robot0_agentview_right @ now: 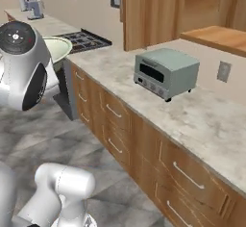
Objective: Move the bowls from the cabinet to the plates on the dining table.
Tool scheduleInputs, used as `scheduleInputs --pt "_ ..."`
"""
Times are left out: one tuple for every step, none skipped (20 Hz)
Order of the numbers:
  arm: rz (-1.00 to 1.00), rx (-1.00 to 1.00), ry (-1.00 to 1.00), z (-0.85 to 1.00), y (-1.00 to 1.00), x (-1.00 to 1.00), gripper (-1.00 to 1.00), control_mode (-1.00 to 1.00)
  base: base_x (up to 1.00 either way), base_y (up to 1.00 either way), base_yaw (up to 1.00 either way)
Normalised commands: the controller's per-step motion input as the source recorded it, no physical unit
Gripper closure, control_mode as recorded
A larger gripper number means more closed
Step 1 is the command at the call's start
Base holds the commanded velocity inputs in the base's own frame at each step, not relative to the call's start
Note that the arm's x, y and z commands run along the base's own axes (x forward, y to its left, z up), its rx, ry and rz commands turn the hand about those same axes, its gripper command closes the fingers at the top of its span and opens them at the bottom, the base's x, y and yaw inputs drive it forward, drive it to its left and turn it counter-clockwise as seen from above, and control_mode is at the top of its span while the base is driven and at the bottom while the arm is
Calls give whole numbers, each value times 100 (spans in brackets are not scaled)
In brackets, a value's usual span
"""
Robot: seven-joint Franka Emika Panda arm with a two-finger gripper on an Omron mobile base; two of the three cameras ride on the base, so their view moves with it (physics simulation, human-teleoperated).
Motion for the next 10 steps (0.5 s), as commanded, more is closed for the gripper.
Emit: scheduleInputs --pt "0 0 0 0 0 0 100 100 -16 0 59" --pt "0 0 0 0 0 0 100 100 -15 1 59" --pt "0 0 0 0 0 0 100 100 -14 0 61" --pt "0 0 0 0 0 0 100 100 -14 0 63" --pt "0 0 0 0 0 0 100 100 -13 0 63" --pt "0 0 0 0 0 0 100 100 -14 0 63" --pt "0 0 0 0 0 0 100 100 -11 0 63" --pt "0 0 0 0 0 0 100 100 -14 0 62" --pt "0 0 0 0 0 0 100 100 -14 0 62" --pt "0 0 0 0 0 0 100 100 -14 0 62"
